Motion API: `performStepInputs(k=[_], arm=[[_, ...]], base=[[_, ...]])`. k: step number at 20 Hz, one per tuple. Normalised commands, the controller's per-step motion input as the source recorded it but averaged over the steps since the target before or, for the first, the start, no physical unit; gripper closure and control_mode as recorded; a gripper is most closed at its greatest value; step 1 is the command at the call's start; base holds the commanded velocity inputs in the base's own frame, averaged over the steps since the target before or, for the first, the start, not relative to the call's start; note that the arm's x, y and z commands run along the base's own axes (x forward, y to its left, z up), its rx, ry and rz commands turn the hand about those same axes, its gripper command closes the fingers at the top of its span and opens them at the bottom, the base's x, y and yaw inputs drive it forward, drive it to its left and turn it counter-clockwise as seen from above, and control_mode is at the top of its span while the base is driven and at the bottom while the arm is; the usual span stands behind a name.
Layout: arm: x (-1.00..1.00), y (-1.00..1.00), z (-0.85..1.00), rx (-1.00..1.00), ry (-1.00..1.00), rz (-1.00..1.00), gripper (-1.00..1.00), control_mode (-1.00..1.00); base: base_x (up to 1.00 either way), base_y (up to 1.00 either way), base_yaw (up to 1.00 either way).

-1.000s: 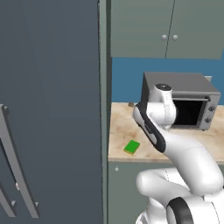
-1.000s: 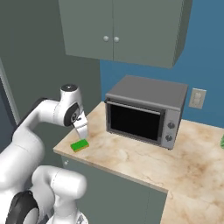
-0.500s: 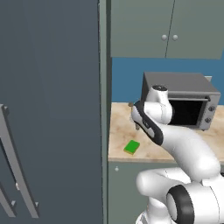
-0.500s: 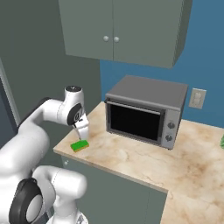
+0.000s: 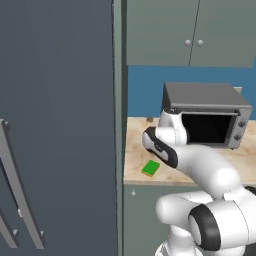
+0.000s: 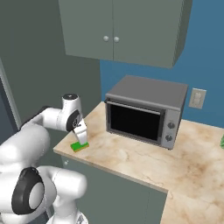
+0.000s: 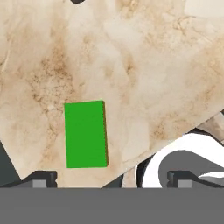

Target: Place the sponge inside the microwave to prepare for sanitizing.

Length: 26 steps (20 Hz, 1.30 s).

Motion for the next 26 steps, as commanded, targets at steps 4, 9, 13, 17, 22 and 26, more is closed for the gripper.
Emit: performStepInputs(k=[4,9,13,17,22,26], arm=[[0.35,0.01,-0.08,-0.07,0.0,0.0,-1.0,-1.0],[0.3,0.1,-0.1,-0.04,0.06,0.0,-1.0,-1.0],[0.04,0.01,-0.21,0.0,0.13,0.0,-1.0,-1.0],[0.01,0.0,-0.26,0.0,0.11,0.0,-1.0,-1.0],[0.0,0.0,-0.24,0.0,0.05,0.0,-1.0,-1.0],[0.0,0.01,-0.22,0.0,0.02,0.0,-1.0,-1.0]], base=[[0.0,0.0,0.0],[0.0,0.0,0.0],[0.0,0.0,0.0],[0.0,0.0,0.0],[0.0,0.0,0.0],[0.0,0.0,0.0]])
